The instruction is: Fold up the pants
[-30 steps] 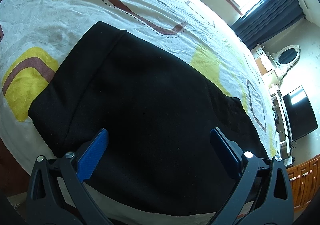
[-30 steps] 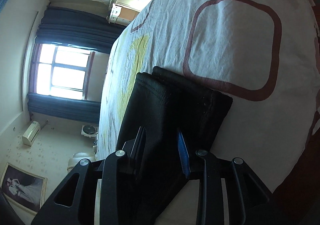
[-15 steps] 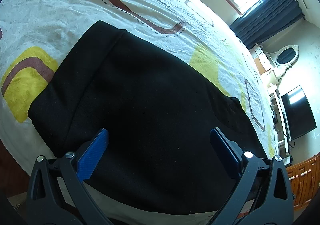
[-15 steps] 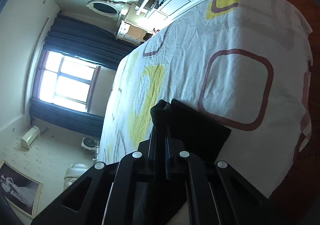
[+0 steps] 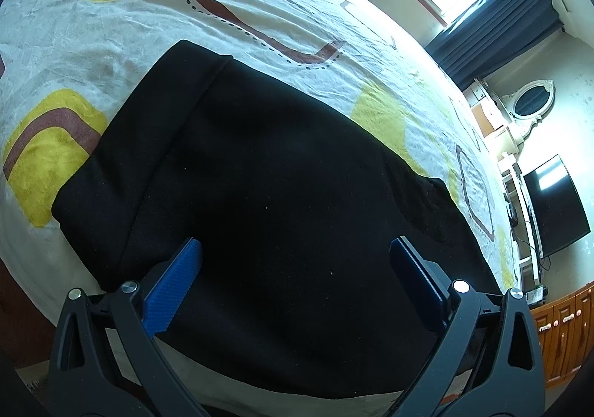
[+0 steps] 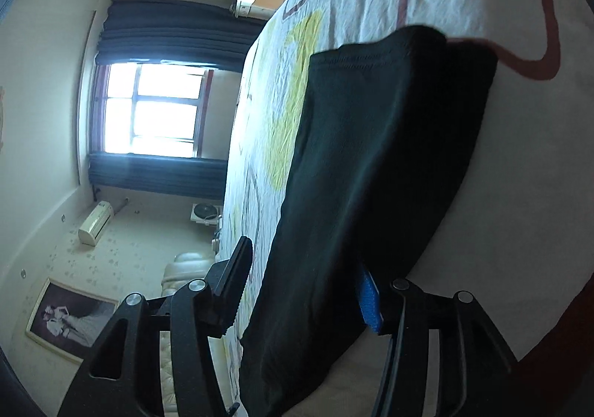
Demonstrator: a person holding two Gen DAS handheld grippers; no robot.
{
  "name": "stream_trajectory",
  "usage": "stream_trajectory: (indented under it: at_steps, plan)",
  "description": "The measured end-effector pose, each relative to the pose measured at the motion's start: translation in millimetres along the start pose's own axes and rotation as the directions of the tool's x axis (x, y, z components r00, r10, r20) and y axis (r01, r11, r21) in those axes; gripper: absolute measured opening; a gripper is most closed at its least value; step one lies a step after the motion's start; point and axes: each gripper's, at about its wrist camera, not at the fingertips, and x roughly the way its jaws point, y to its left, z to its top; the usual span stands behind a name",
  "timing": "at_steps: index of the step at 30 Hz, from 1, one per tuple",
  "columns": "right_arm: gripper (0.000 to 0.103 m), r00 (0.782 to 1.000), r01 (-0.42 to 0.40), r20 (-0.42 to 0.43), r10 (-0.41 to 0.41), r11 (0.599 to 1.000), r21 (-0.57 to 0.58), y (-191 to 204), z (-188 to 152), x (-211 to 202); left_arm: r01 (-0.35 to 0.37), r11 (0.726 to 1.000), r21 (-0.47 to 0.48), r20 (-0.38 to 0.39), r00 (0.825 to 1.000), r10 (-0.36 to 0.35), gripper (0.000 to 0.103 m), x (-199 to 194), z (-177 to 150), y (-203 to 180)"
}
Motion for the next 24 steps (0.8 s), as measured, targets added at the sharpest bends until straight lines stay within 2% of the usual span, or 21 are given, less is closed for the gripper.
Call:
stream_trajectory:
  at_steps: [2,4,5,6,7,8,9,11,13,14,17,19,21,24]
  plan:
    - [0.052,0.997,0.005,-0.071,-0.005,1.000,-0.009,1.8,-17.0,14.5,-0.002,1.000,0.007,0.002,1.000,0.002,0.100,0.2,-0.4,-0.9]
    - [0.052,0.996,-0.001,-0.091,-0.001,1.000,-0.016,2.6,-29.2,23.2,-0.001,1.000,0.009,0.003,1.000,0.001,0.100,0.1,-0.7,-0.9]
    - [0.043,0.996,0.016,-0.086,-0.019,0.999,-0.034,5.6,-29.3,25.0,0.001,1.000,0.008,0.003,1.000,-0.001,0.100,0.0,-0.7,-0.7]
    - [0.024,0.995,0.039,-0.086,-0.043,0.998,-0.056,8.4,-29.4,25.5,0.003,1.000,0.005,0.002,1.000,-0.003,0.100,-0.3,-0.5,-0.2]
    - [0.012,0.993,0.060,-0.092,-0.067,0.995,-0.075,10.9,-29.6,25.0,0.005,1.000,0.002,0.001,1.000,-0.005,0.100,-0.4,-0.1,0.2]
    - [0.007,0.993,0.067,-0.092,-0.075,0.994,-0.086,13.5,-28.8,23.5,0.009,1.000,-0.002,0.000,1.000,-0.009,0.100,-0.8,-0.1,0.6]
    - [0.006,0.994,0.069,-0.077,-0.077,0.993,-0.093,17.0,-29.6,18.2,0.013,1.000,-0.005,-0.002,1.000,-0.013,0.100,-1.1,0.0,1.1]
    - [0.006,0.995,0.086,-0.036,-0.090,0.992,-0.094,19.4,-26.1,6.3,0.025,1.000,-0.010,-0.007,1.000,-0.025,0.100,-1.6,1.1,2.8]
    - [0.006,0.988,0.146,-0.040,-0.149,0.986,-0.081,8.9,-24.8,10.3,0.035,0.999,-0.016,-0.008,0.999,-0.035,0.100,-2.0,1.4,4.2]
    - [0.006,0.987,0.152,-0.043,-0.154,0.987,-0.052,0.2,-24.7,12.7,0.038,0.999,-0.016,-0.009,0.999,-0.038,0.100,-2.3,1.4,4.5]
    - [0.009,0.994,0.104,-0.030,-0.104,0.995,0.009,-7.6,-26.1,15.8,0.039,0.999,-0.011,-0.009,0.999,-0.039,0.100,-2.4,0.9,3.7]
    - [0.018,0.994,0.100,-0.048,-0.100,0.995,0.001,-2.8,-32.4,18.2,0.037,0.999,-0.008,-0.010,0.999,-0.037,0.100,-2.1,1.0,3.1]
    - [0.038,0.995,0.088,-0.048,-0.089,0.996,-0.013,3.8,-37.5,16.4,0.034,0.999,-0.009,-0.009,0.999,-0.034,0.100,-1.8,1.0,2.4]
    - [0.042,0.992,0.106,-0.058,-0.109,0.993,-0.059,15.3,-39.8,18.5,0.029,1.000,-0.010,-0.006,1.000,-0.029,0.100,-1.7,0.5,1.7]
